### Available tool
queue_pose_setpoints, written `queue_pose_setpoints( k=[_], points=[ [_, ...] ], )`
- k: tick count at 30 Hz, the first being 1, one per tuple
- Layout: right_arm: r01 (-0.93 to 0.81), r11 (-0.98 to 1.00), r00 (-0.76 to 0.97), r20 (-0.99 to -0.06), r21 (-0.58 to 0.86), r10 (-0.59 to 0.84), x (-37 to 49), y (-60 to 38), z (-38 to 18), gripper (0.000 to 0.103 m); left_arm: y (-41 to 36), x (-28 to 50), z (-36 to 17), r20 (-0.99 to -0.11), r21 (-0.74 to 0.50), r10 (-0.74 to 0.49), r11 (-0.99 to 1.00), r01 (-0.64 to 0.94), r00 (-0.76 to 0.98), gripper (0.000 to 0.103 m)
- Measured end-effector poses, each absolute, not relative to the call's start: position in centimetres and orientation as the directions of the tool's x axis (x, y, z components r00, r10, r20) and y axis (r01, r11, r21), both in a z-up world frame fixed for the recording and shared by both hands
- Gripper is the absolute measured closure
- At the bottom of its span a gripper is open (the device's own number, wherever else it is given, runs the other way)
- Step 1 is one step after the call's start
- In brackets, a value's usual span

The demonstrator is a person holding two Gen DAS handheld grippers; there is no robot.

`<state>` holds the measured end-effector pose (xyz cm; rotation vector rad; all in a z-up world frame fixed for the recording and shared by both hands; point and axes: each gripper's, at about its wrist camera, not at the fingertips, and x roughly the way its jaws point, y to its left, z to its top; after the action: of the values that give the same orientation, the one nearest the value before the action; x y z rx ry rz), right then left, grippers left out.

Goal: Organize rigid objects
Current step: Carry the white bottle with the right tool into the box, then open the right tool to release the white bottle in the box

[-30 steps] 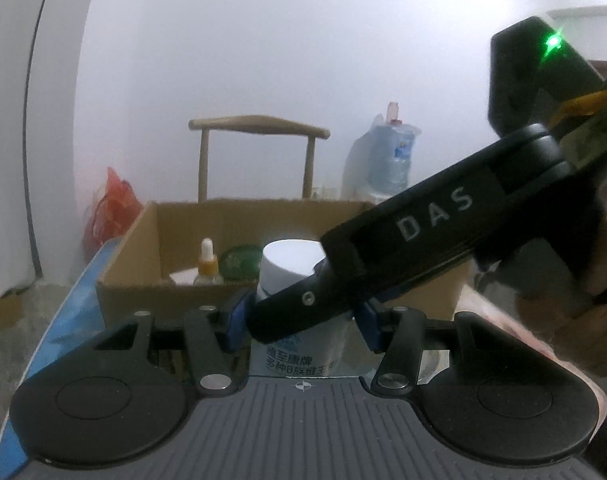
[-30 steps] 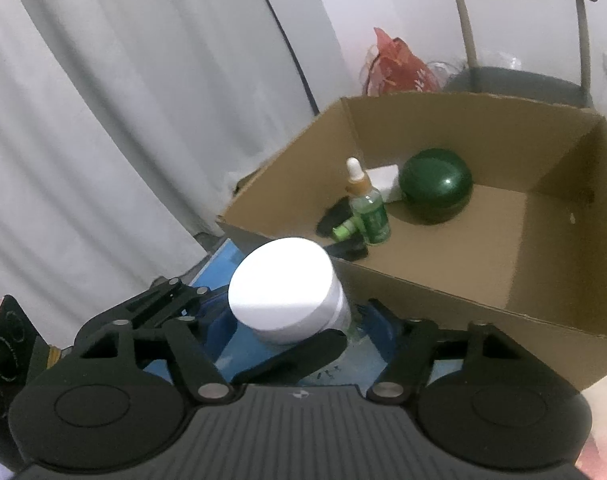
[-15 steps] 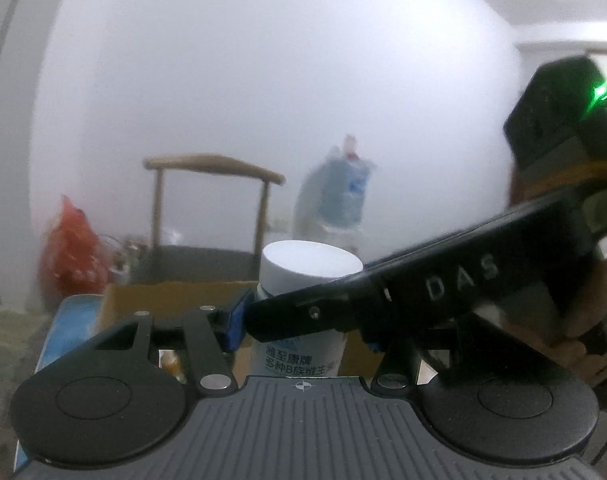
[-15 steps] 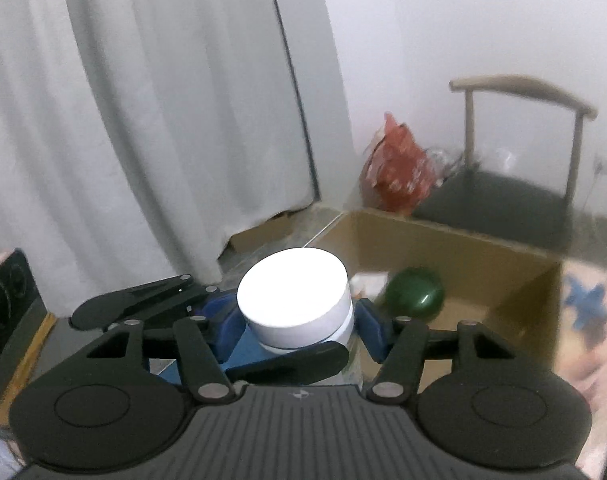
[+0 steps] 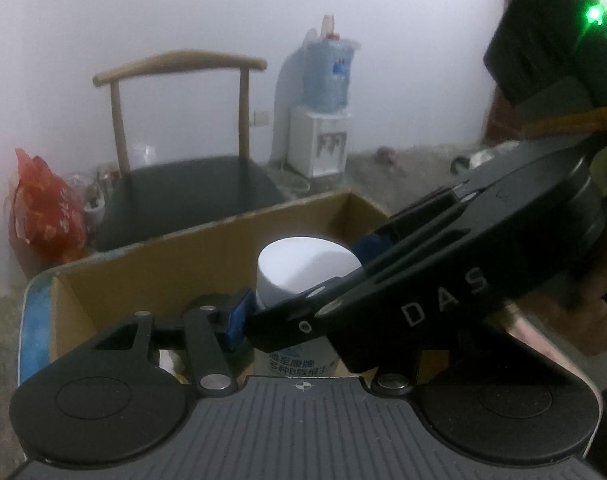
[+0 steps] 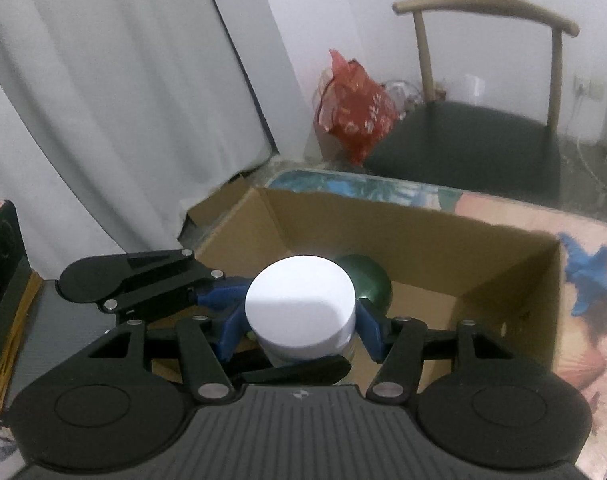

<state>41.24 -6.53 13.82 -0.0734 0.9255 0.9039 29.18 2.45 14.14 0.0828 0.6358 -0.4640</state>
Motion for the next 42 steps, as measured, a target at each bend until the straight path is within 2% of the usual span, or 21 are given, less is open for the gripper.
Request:
queue_pose_setpoints(
  k=[8, 20, 24, 27, 30, 36, 39, 42],
  points=[
    [-0.676, 0.651, 0.209, -0.758, 0.345, 0.618, 43.0, -4.5, 10.7, 0.041, 3.3, 31.1, 11.9, -0.694, -0.057, -0.343, 0.903, 0.426, 0.633, 0.049],
    [-0.653, 0.636, 0.173, -0.737, 0.41, 0.653, 42.5, -3.9, 9.5, 0.041, 3.7, 30.2, 11.9, -0.708, 0.015, -0.272, 0.917, 0.399, 0.652, 0.049],
    [-0.659, 0.635, 0.171, -0.742, 0.403, 0.649, 42.4, -3.5, 9.3, 0.038, 3.4, 29.6, 12.1, -0.712, 0.026, -0.252, 0.923, 0.383, 0.655, 0.033],
    [-0.659, 0.643, 0.174, -0.752, 0.391, 0.636, 41.9, -3.5, 9.3, 0.023, 3.1, 28.2, 12.5, -0.702, 0.067, -0.231, 0.92, 0.385, 0.674, 0.03],
    [-0.676, 0.649, 0.199, -0.761, 0.35, 0.618, 41.1, -3.4, 9.7, 0.023, 3.1, 26.4, 13.1, -0.685, 0.094, -0.215, 0.922, 0.377, 0.696, 0.02],
    [-0.676, 0.654, 0.224, -0.75, 0.34, 0.622, 39.9, -4.7, 11.3, 0.023, 3.3, 22.2, 14.7, -0.65, 0.184, -0.156, 0.917, 0.354, 0.744, 0.016],
    [-0.647, 0.655, 0.267, -0.689, 0.39, 0.674, 38.5, -8.1, 12.6, 0.024, 3.5, 18.1, 16.0, -0.566, 0.239, -0.159, 0.908, 0.345, 0.809, 0.012],
    [-0.659, 0.611, 0.307, -0.584, 0.439, 0.751, 35.8, -12.6, 14.3, 0.024, 3.7, 13.7, 16.4, -0.506, 0.149, -0.288, 0.9, 0.411, 0.813, 0.005]
  ],
)
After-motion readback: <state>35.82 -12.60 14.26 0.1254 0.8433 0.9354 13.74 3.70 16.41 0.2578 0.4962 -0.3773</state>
